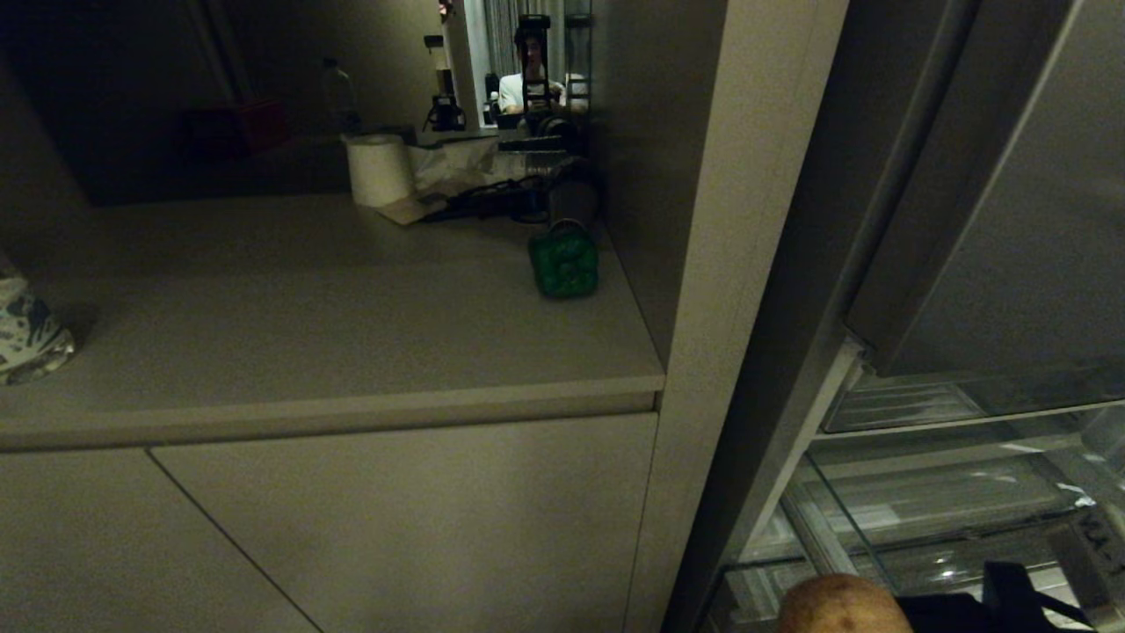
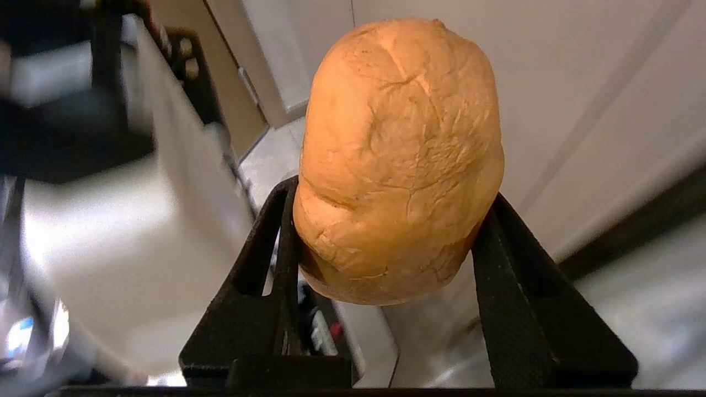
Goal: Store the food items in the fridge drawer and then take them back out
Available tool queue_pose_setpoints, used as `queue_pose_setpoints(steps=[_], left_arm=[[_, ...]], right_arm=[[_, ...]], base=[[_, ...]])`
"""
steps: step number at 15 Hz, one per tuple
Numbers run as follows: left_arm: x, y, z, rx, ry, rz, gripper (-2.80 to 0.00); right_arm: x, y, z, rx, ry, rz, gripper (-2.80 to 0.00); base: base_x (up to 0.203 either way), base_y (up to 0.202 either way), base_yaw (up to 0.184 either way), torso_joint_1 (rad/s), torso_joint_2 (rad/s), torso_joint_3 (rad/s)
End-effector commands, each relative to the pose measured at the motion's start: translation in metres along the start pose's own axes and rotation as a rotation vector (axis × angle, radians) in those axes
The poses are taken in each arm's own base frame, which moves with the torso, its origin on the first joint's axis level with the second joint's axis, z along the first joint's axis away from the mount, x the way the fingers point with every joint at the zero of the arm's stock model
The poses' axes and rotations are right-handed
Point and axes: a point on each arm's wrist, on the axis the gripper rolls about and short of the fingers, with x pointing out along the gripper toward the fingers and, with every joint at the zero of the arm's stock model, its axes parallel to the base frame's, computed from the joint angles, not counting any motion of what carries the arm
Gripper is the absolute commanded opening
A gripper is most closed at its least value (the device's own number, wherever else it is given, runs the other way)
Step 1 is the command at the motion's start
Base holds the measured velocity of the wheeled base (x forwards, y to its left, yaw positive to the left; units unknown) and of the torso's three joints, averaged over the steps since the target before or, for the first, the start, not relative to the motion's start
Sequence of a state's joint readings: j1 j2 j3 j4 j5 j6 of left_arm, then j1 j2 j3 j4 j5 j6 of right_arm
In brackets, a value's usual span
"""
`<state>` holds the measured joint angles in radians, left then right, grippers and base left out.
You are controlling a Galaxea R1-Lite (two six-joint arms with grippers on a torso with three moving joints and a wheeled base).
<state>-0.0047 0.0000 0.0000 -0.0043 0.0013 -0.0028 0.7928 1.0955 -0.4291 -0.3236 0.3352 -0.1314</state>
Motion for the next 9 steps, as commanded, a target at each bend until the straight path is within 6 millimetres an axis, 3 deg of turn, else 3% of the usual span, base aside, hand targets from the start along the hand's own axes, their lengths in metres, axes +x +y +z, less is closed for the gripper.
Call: queue_pose_setpoints(steps=[1, 4, 9], left_arm=[[0.0, 0.0, 0.0, 0.0, 0.001, 0.0, -2.8], [0.0, 0.0, 0.0, 0.0, 0.001, 0.0, -2.8], [0.0, 0.0, 0.0, 0.0, 0.001, 0.0, -2.8]], right_arm=[[0.044, -0.001, 0.023, -0.012, 0.022, 0.007, -2.8], [0.077, -0.007, 0.049, -0.016, -0.025, -0.05, -2.8], [0.111, -0.011, 0.081, -0.036, -0.098, -0.093, -2.8]], base=[[0.0, 0.0, 0.0, 0.0, 0.0, 0.0], [0.0, 0.0, 0.0, 0.0, 0.0, 0.0], [0.0, 0.0, 0.0, 0.0, 0.0, 0.0]])
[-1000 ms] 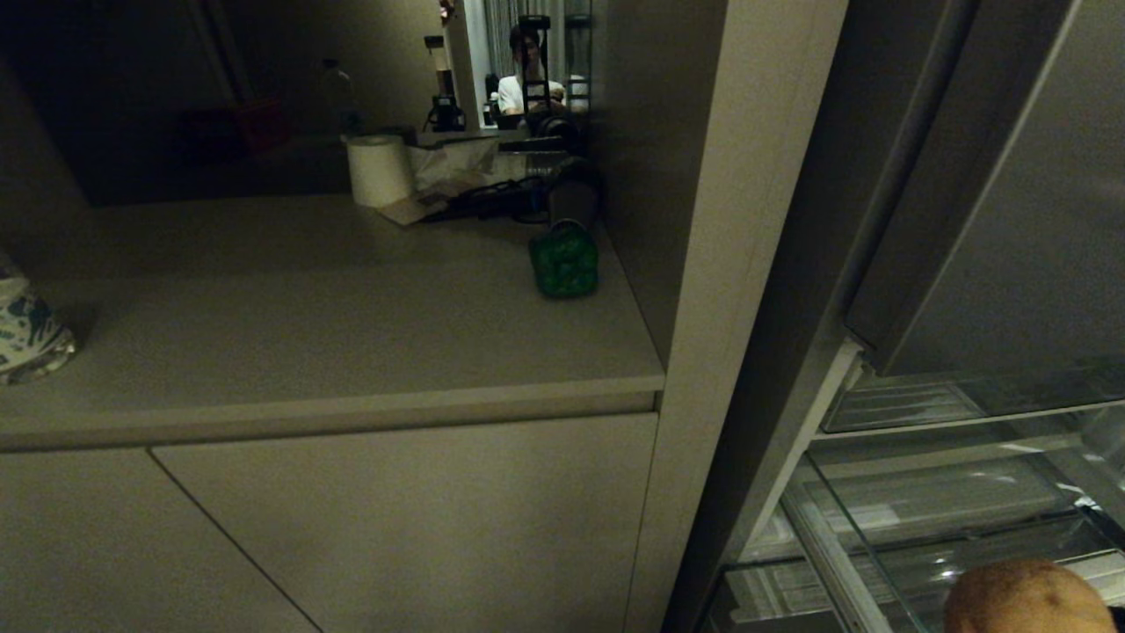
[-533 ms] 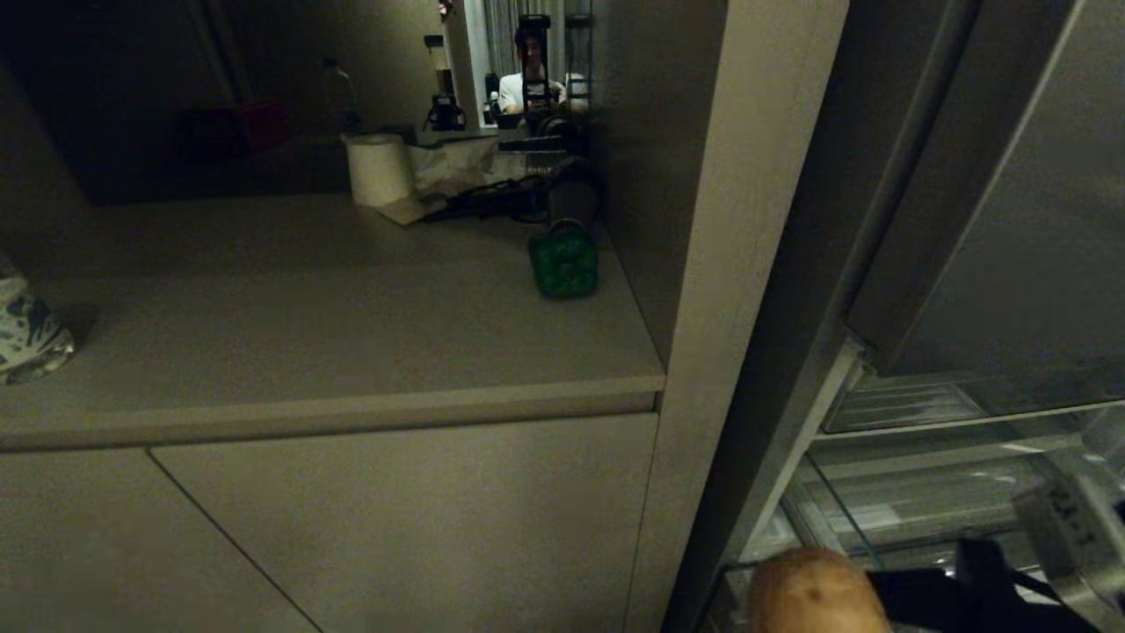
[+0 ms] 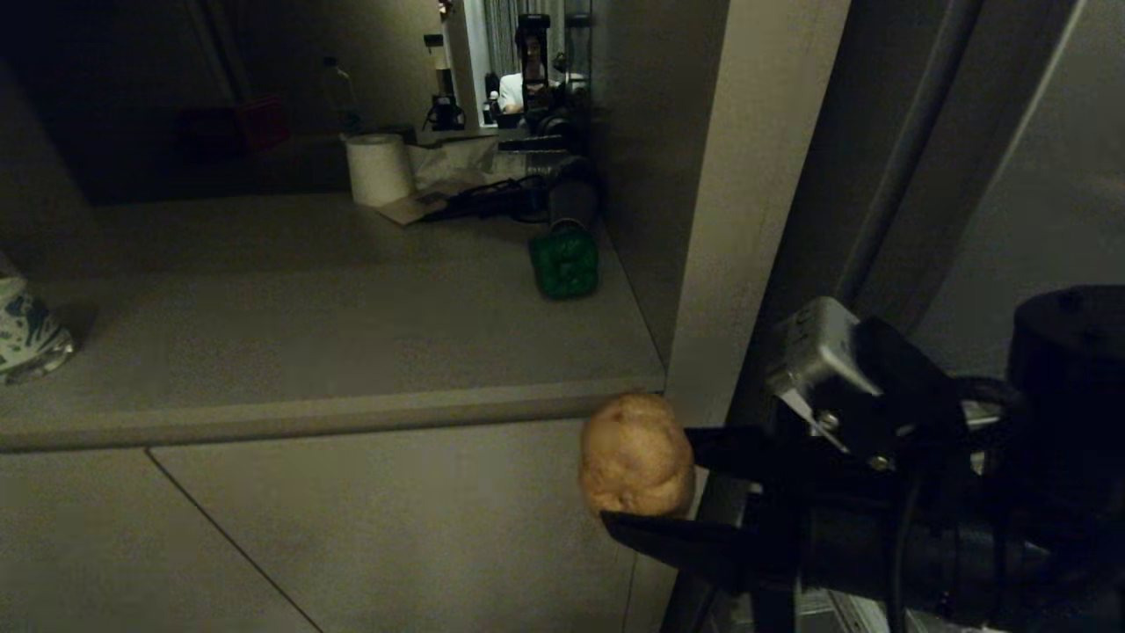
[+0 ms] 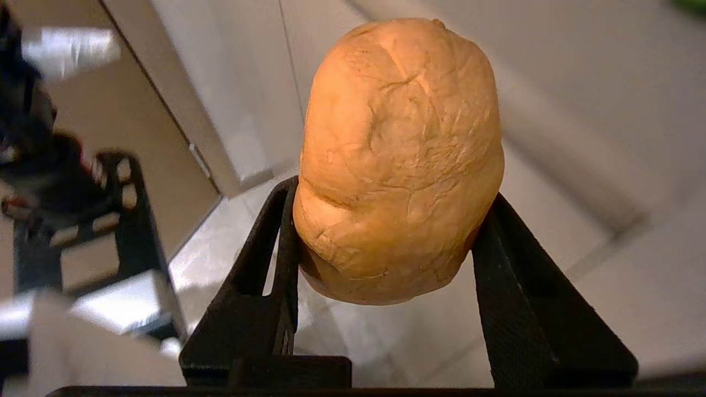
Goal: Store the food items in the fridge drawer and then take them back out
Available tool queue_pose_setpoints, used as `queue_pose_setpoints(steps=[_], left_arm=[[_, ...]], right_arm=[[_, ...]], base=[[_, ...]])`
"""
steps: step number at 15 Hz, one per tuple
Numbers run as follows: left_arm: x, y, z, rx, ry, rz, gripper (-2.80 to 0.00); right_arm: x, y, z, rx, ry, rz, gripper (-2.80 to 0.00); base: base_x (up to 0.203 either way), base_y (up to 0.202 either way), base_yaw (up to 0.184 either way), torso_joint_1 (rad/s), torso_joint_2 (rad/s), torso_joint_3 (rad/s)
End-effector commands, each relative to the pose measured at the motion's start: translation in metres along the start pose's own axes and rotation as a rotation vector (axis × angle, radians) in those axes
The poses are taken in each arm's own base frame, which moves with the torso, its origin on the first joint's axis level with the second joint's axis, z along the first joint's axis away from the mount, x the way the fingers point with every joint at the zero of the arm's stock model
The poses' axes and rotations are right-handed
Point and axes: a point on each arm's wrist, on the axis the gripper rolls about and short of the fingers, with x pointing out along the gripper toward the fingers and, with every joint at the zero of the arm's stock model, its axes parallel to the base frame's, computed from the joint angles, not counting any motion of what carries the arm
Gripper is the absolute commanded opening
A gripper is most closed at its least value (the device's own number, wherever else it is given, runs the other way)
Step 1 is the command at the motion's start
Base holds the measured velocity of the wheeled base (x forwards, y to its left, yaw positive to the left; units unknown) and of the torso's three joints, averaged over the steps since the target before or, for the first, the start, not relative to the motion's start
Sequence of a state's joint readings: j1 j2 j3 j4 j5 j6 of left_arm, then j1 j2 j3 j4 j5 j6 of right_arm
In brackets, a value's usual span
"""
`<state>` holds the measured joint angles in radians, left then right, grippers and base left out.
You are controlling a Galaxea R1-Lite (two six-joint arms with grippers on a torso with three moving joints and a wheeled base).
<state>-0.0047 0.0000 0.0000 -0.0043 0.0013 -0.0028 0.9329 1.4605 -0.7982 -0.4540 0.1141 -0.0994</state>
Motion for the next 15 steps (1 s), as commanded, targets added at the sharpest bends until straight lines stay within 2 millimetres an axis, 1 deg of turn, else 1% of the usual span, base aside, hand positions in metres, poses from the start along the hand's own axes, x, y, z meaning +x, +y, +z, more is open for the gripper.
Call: queue_pose_setpoints(steps=[1, 3, 5, 8, 13, 15], left_arm=[[0.0, 0.0, 0.0, 0.0, 0.001, 0.0, -2.8], [0.0, 0.0, 0.0, 0.0, 0.001, 0.0, -2.8], [0.0, 0.0, 0.0, 0.0, 0.001, 0.0, -2.8], [0.0, 0.0, 0.0, 0.0, 0.001, 0.0, -2.8], [0.0, 0.0, 0.0, 0.0, 0.001, 0.0, -2.8], [0.0, 0.0, 0.0, 0.0, 0.001, 0.0, -2.8]], right_arm=[[0.032, 0.001, 0.008, -0.004, -0.001, -0.005, -2.8], [0.052, 0.002, 0.02, -0.007, -0.041, -0.038, -2.8], [0.076, 0.007, 0.033, -0.008, -0.091, -0.06, -2.8], [0.108, 0.01, 0.046, -0.003, -0.133, -0.131, -2.8], [0.156, 0.007, 0.053, 0.005, -0.174, -0.265, -2.8], [0.177, 0.005, 0.05, 0.01, -0.205, -0.312, -2.8]], base=[[0.0, 0.0, 0.0, 0.0, 0.0, 0.0], [0.0, 0.0, 0.0, 0.0, 0.0, 0.0], [0.0, 0.0, 0.0, 0.0, 0.0, 0.0], [0.0, 0.0, 0.0, 0.0, 0.0, 0.0], [0.0, 0.0, 0.0, 0.0, 0.0, 0.0], [0.0, 0.0, 0.0, 0.0, 0.0, 0.0]])
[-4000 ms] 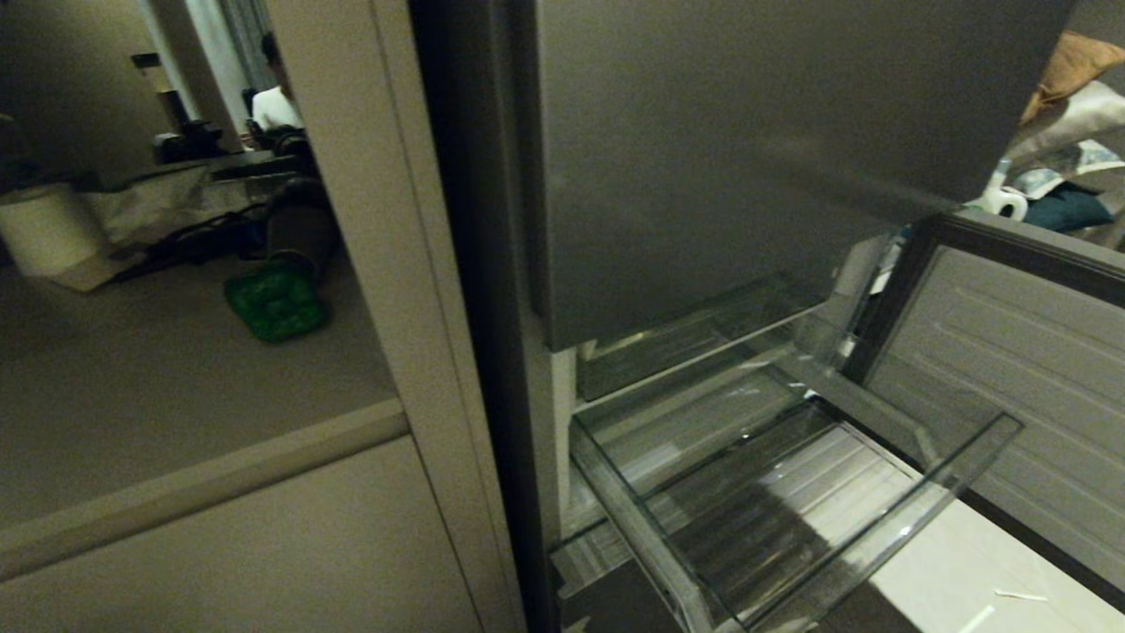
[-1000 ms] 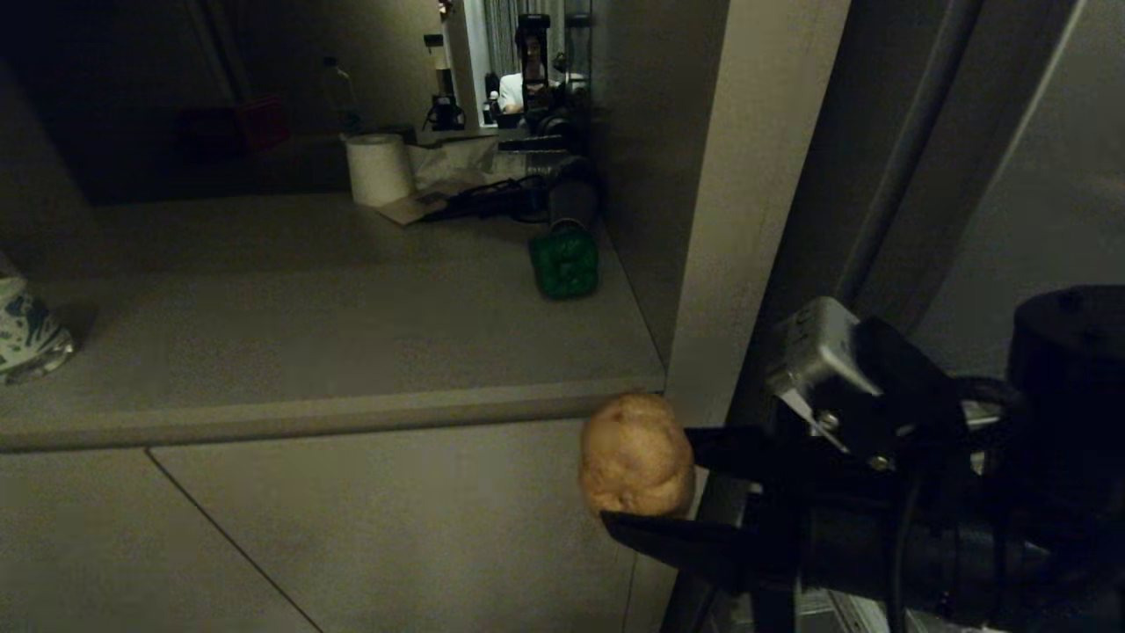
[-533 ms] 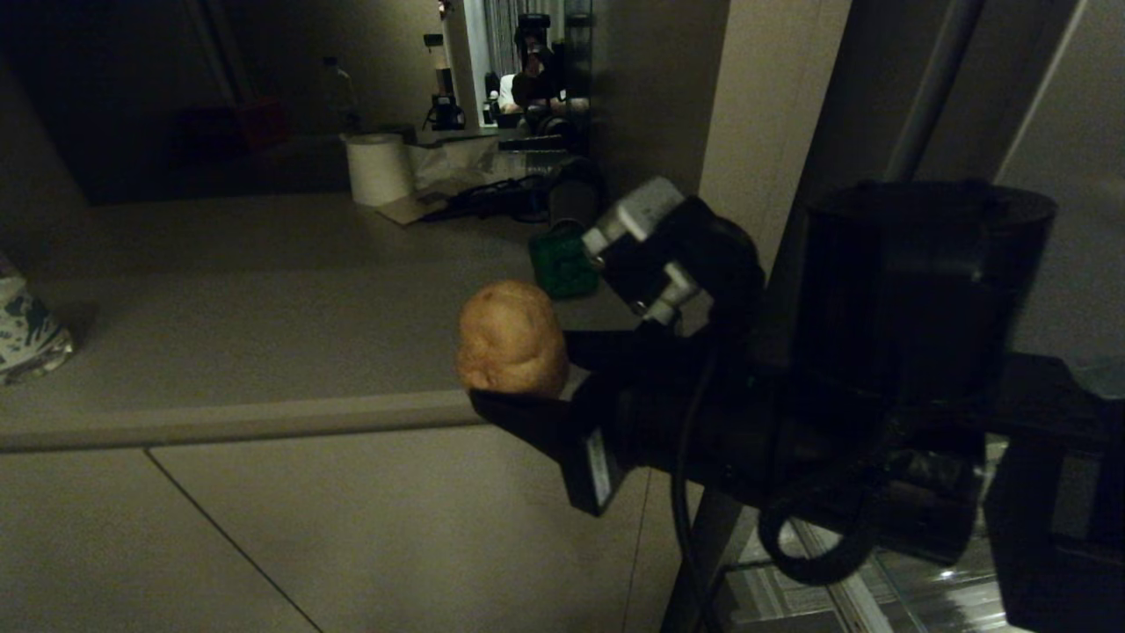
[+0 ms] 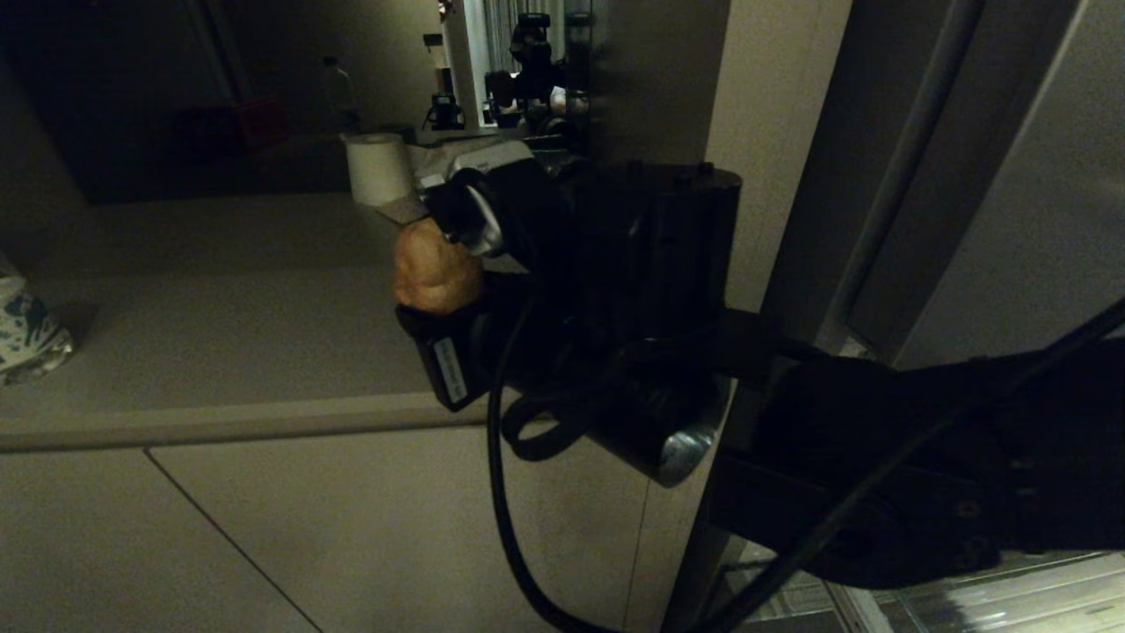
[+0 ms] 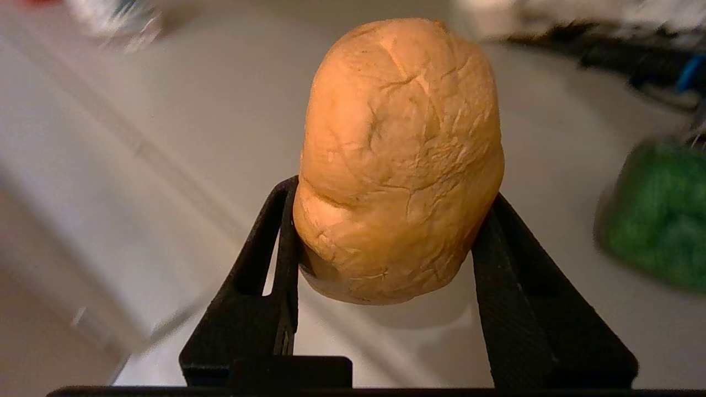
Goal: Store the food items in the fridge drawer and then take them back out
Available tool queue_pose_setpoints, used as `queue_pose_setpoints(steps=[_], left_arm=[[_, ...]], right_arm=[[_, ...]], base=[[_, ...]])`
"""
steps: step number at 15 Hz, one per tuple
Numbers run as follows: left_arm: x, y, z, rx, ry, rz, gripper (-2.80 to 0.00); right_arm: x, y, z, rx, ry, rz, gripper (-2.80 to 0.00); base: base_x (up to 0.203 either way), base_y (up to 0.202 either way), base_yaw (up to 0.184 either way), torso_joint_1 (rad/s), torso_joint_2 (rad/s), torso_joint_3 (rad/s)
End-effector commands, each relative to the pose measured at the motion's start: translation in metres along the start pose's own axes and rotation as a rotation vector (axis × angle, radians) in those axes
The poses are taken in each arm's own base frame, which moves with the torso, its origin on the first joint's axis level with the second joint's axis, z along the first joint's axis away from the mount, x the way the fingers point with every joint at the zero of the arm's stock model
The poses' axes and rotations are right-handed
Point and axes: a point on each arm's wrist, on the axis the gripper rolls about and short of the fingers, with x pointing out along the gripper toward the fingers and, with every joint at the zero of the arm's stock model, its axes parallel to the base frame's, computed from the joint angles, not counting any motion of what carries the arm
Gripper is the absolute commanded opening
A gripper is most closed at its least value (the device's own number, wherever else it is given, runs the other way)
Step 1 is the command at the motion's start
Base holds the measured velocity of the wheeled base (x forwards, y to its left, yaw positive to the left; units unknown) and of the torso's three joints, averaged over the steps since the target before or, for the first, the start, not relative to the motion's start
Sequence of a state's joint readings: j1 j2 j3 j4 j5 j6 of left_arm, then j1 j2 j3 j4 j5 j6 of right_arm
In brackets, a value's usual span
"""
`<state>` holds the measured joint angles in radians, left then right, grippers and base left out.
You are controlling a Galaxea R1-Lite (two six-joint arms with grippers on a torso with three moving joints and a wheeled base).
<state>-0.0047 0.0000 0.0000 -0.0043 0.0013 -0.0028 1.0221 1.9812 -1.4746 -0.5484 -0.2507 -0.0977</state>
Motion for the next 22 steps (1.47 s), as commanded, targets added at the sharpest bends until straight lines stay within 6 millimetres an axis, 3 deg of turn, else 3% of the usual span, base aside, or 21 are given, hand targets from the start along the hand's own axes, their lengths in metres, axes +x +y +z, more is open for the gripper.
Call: queue_pose_setpoints(steps=[1, 5, 13, 14, 22], left_arm=[[0.0, 0.0, 0.0, 0.0, 0.001, 0.0, -2.8], [0.0, 0.0, 0.0, 0.0, 0.001, 0.0, -2.8], [0.0, 0.0, 0.0, 0.0, 0.001, 0.0, -2.8], [0.0, 0.0, 0.0, 0.0, 0.001, 0.0, -2.8], [0.0, 0.0, 0.0, 0.0, 0.001, 0.0, -2.8]], right_arm=[[0.03, 0.009, -0.021, -0.002, 0.002, -0.027, -2.8], [0.053, 0.011, -0.029, 0.008, -0.02, -0.13, -2.8], [0.059, 0.003, -0.04, 0.001, 0.007, -0.159, -2.8], [0.06, 0.002, -0.041, 0.0, 0.008, -0.159, 0.0], [0.058, 0.0, -0.036, 0.01, -0.006, -0.164, 0.0]], base=[[0.0, 0.0, 0.0, 0.0, 0.0, 0.0], [0.0, 0.0, 0.0, 0.0, 0.0, 0.0], [0.0, 0.0, 0.0, 0.0, 0.0, 0.0], [0.0, 0.0, 0.0, 0.0, 0.0, 0.0], [0.0, 0.0, 0.0, 0.0, 0.0, 0.0]])
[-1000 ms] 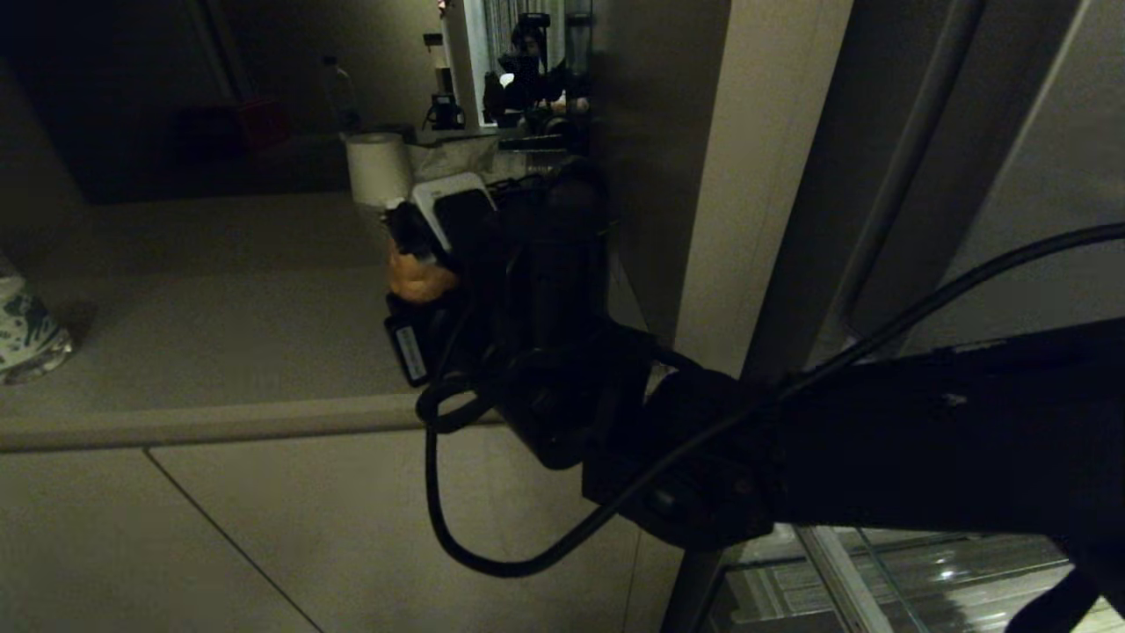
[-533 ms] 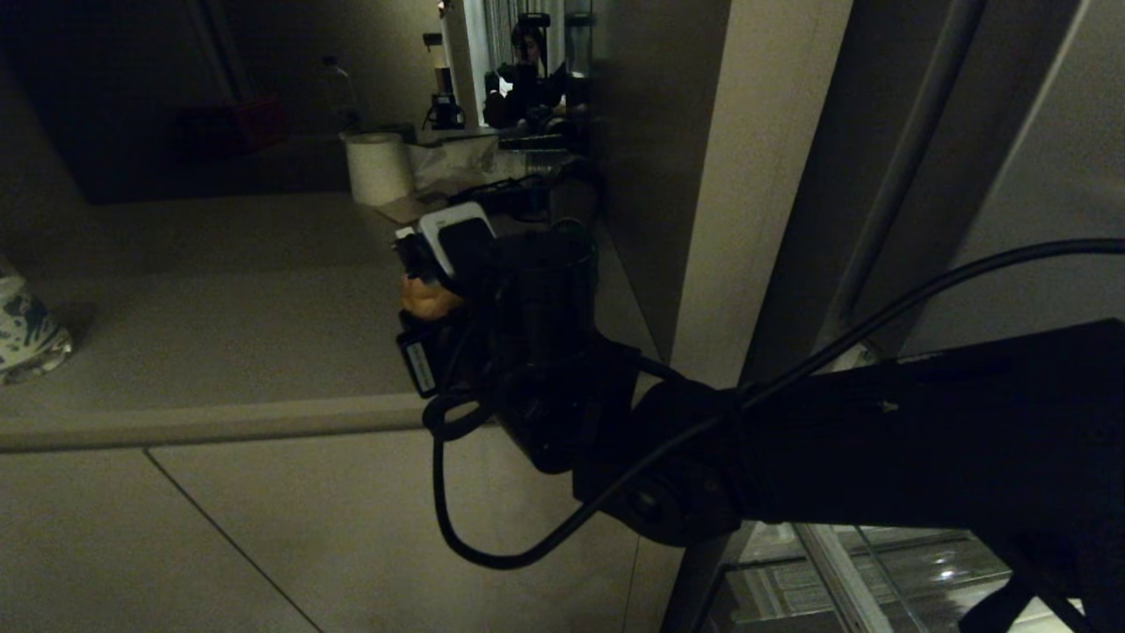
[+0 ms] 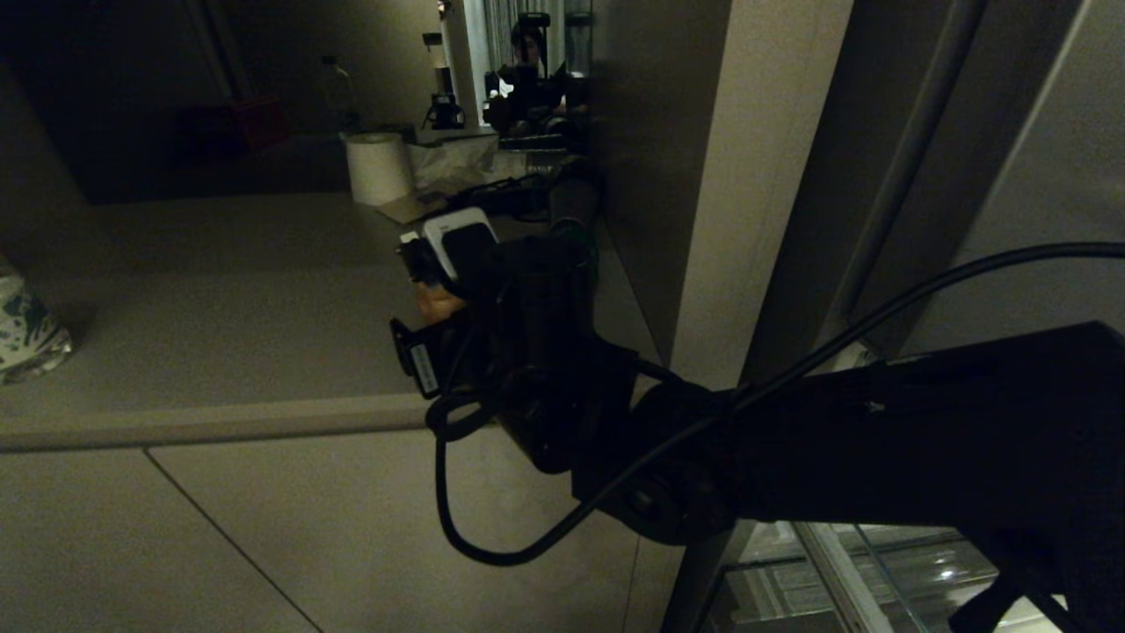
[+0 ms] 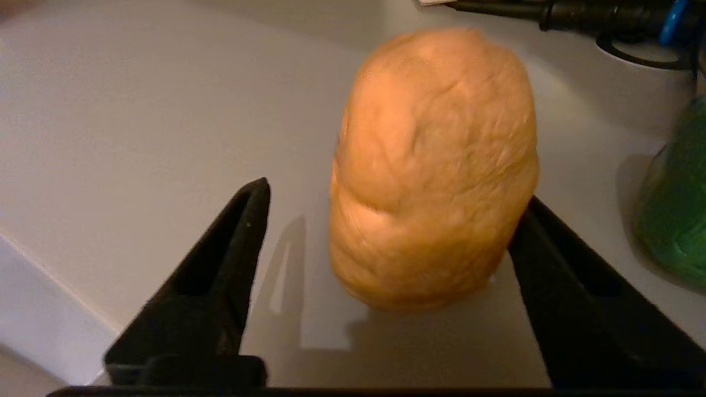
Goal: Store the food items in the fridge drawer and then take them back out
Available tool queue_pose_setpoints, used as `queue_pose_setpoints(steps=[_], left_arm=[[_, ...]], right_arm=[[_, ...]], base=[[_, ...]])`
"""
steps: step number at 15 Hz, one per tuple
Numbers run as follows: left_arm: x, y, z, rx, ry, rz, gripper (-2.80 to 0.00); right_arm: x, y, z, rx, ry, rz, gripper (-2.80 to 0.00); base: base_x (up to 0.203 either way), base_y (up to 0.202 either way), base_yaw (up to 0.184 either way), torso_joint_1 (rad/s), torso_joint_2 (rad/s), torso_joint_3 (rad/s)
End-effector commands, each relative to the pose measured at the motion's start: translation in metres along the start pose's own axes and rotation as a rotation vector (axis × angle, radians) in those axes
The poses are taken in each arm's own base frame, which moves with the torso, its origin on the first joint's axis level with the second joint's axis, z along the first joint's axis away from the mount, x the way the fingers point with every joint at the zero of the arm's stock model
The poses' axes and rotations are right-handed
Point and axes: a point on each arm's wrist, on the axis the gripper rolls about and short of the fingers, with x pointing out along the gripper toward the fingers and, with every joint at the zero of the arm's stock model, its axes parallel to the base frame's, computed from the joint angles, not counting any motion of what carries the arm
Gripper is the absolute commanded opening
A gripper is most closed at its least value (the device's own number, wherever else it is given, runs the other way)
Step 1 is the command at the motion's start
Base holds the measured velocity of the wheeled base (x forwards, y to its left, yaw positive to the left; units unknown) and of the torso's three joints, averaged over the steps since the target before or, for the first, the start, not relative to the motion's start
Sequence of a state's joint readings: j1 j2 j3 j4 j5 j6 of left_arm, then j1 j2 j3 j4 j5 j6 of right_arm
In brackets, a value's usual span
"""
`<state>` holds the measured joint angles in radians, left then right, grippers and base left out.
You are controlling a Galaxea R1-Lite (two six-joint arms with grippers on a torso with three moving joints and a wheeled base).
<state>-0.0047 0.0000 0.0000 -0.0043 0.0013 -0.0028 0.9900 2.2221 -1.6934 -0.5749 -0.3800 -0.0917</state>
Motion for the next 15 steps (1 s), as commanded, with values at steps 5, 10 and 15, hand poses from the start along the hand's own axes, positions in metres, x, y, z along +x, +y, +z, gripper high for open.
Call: queue_pose_setpoints(steps=[5, 10, 15], left_arm=[[0.0, 0.0, 0.0, 0.0, 0.001, 0.0, -2.8], [0.0, 0.0, 0.0, 0.0, 0.001, 0.0, -2.8], [0.0, 0.0, 0.0, 0.0, 0.001, 0.0, -2.8]], right_arm=[[-0.009, -0.005, 0.022, 0.014, -0.041, -0.005, 0.0], [-0.009, -0.005, 0.024, 0.016, -0.047, -0.005, 0.0], [-0.019, -0.009, 0.042, 0.031, -0.081, -0.004, 0.0]], base=[[0.0, 0.0, 0.0, 0.0, 0.0, 0.0], [0.0, 0.0, 0.0, 0.0, 0.0, 0.0], [0.0, 0.0, 0.0, 0.0, 0.0, 0.0]])
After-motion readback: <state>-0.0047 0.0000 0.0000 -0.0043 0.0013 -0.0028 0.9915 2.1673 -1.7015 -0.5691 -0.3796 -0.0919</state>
